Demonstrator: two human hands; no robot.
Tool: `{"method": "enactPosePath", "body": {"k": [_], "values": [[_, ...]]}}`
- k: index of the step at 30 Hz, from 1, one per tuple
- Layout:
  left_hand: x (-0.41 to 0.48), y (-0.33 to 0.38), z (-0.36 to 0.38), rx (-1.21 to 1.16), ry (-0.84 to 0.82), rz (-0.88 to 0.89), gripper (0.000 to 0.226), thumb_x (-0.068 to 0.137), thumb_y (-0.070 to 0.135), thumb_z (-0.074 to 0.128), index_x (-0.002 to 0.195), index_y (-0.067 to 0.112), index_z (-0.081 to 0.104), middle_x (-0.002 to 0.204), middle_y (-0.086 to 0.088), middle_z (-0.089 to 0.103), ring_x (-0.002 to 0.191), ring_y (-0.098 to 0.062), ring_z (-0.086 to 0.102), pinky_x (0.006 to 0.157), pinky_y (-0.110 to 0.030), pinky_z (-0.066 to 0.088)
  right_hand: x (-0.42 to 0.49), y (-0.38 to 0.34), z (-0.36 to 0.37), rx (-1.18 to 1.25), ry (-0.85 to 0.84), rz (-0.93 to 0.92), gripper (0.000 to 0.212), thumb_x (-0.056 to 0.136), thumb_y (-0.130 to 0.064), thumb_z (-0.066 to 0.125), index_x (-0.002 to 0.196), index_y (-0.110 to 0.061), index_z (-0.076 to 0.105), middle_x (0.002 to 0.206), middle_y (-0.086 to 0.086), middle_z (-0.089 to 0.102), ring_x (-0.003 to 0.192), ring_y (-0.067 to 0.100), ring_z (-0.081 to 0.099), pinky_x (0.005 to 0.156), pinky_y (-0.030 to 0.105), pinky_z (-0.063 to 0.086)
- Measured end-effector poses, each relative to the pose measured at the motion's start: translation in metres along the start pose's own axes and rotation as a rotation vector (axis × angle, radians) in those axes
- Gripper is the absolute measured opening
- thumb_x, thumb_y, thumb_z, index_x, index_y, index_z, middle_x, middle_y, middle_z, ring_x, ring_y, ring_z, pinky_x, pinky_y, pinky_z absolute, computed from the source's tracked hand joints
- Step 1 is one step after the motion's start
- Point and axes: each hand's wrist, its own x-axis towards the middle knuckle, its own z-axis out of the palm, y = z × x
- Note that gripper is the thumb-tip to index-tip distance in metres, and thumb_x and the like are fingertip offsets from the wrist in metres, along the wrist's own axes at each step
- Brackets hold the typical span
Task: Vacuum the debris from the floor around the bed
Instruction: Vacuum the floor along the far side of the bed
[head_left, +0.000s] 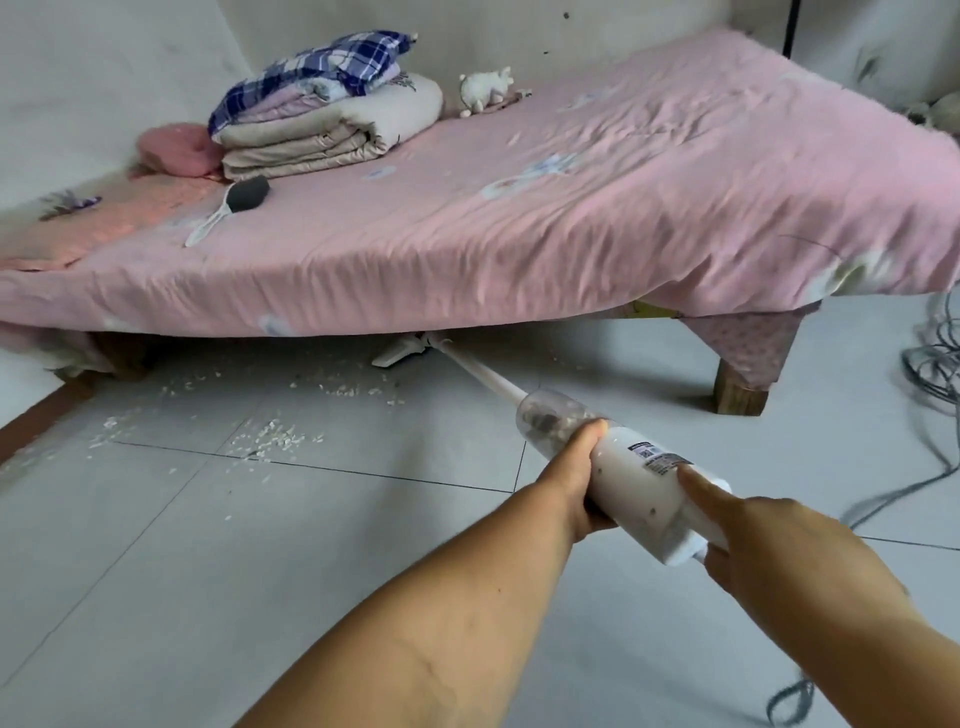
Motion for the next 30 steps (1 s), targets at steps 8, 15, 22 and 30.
{"method": "enactPosePath", "body": {"k": [8, 15, 22, 30], "values": [[0.000, -0.018, -0.016, 0.028, 0.082, -0.025, 0.061, 0.071, 0.051, 0.082, 0.115, 0.015, 0.061, 0.100, -0.012, 0.074, 0.088, -0.029, 0.072, 0.060, -0.040, 0.061, -0.015, 0.000, 0.027, 0.088, -0.056, 0.005, 0.068, 0.087, -0.027, 0.043, 0.141, -0.051, 0.009, 0.105, -0.006, 0.058, 0.082, 0.019, 0.052, 0.062, 0.026, 0.039], [-0.013, -0.016, -0.002, 0.058, 0.039, -0.009, 0.049, 0.073, 0.049, 0.080, 0.103, 0.015, 0.063, 0.081, -0.011, 0.076, 0.079, -0.027, 0.071, 0.055, -0.038, 0.060, -0.019, 0.005, 0.005, 0.034, 0.002, -0.009, 0.067, 0.086, -0.027, 0.044, 0.140, -0.052, 0.015, 0.099, -0.005, 0.056, 0.075, 0.019, 0.048, 0.056, 0.025, 0.036], [-0.019, 0.000, -0.036, 0.093, 0.025, 0.024, 0.055, 0.076, 0.053, 0.076, 0.116, 0.017, 0.060, 0.100, -0.011, 0.071, 0.082, -0.027, 0.069, 0.056, -0.039, 0.059, -0.015, -0.027, 0.003, -0.005, 0.025, -0.061, 0.070, 0.085, -0.029, 0.044, 0.142, -0.054, 0.012, 0.085, -0.007, 0.044, 0.071, 0.015, 0.049, 0.053, 0.024, 0.036], [-0.004, 0.020, -0.111, 0.062, 0.037, 0.058, 0.062, 0.074, 0.055, 0.077, 0.120, 0.018, 0.059, 0.109, -0.011, 0.070, 0.093, -0.028, 0.070, 0.061, -0.041, 0.060, -0.007, -0.100, 0.028, -0.047, 0.030, -0.118, 0.067, 0.087, -0.035, 0.044, 0.143, -0.049, 0.010, 0.081, -0.007, 0.046, 0.070, 0.015, 0.049, 0.052, 0.024, 0.037]]}}
